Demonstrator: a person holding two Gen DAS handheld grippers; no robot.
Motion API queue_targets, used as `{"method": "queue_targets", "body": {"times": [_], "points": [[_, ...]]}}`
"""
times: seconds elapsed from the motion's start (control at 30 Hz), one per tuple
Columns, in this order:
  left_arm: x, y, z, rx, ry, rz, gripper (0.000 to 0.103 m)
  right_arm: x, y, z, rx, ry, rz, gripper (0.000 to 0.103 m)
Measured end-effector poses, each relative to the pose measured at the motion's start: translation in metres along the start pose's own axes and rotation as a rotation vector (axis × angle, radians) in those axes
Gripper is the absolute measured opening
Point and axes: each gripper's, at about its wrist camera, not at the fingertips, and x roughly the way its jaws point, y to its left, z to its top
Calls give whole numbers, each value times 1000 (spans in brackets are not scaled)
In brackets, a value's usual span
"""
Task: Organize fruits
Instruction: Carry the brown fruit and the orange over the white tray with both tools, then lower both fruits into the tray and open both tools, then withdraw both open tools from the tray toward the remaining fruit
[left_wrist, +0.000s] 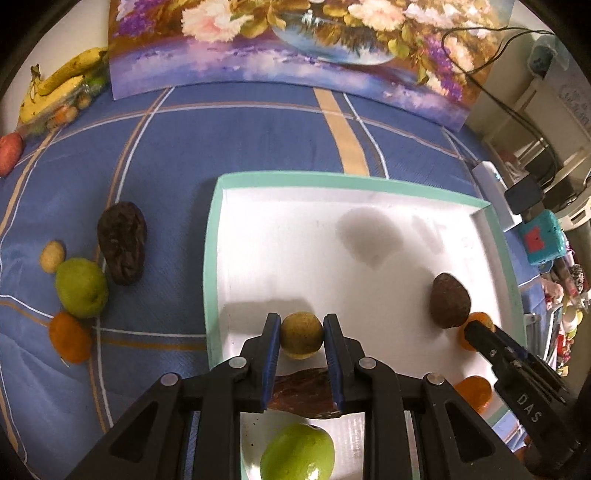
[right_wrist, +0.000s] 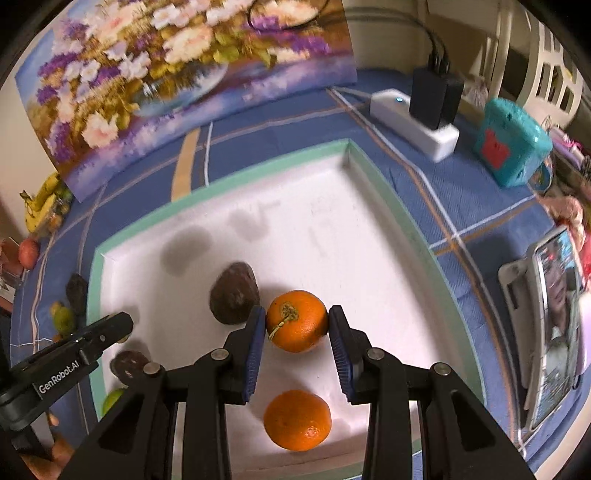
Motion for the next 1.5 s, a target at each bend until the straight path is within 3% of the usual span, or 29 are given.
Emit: {"method": "queue_targets", "body": {"times": [0.4,0.6,1.07,1.3,1.37,1.43,1.5], "points": [[-5,0,1,-4,11,-15,26,0,0,-3,-1,23,-8,37],[-16,-3,4,18,4,-1,32,-1,1,-2,-10,30,-25,37],[-61,-3,4,56,-74,29,39,-42,4,6,-14,-54,-21,37],[-68,13,-3,33,-85,64,40,-43,6,4,-18,-48,0,37],[-68,19,-5,17,-82,69,48,-43,7,3,-17,-49,7,37],[-69,25,-6,-5,-81,81,66,-44,8,2,-21,-51,10,37],[-70,31,-7,-26,-84,105,70,-43,10,2,-31,-52,9,54]]}}
